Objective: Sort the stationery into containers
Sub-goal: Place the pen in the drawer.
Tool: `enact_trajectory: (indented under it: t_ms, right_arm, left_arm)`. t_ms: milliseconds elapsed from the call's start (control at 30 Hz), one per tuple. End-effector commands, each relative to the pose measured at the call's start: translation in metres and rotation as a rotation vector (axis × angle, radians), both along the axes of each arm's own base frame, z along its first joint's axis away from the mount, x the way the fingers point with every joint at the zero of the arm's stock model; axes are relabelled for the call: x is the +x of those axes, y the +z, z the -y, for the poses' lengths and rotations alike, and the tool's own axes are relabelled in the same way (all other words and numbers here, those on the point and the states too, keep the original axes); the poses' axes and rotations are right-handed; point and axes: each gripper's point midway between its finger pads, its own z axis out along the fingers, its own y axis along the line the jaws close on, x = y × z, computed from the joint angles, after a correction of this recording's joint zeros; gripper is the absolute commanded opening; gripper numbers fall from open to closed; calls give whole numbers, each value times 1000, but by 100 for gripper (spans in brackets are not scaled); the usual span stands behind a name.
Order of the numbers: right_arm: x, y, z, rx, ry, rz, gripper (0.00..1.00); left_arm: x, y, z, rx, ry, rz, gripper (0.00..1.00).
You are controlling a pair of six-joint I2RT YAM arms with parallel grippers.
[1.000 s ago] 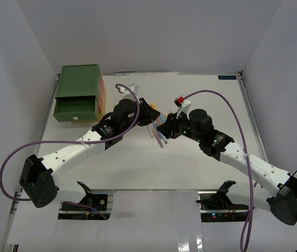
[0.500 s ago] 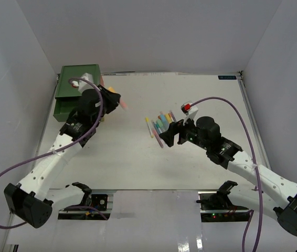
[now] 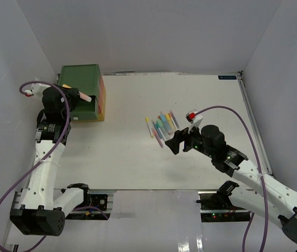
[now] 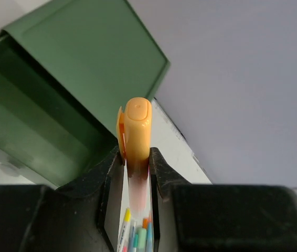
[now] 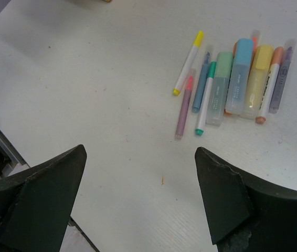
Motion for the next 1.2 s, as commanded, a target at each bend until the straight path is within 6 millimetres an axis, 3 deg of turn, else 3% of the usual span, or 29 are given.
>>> enact_trajectory:
  t_ms: [0,267,500,767,1033,1167]
  right_arm:
    - [3,1,11,-6,-40,43,90]
    - [2,-2,18,-10,-62,50,90]
    - [1,-7,19,-19,-63,44,90]
    - [1,-12,19,-29,-64,34,90]
    - [5,-11,19,-45,-72,31,90]
    - [11,-13,24,-81,-100,35,90]
  left_arm:
    - [1,-10,-12,-40,30,-4,20]
    - [6,-54,-30,-94,81,-89,25]
    - [12,-76,-36,-137,79,-119,32]
    - [16,-62,-36,-118,58,-99,66]
    - [13,-51,-38,-74,54,-104,77]
    - [11,-34,-34,-22,7,-82,85]
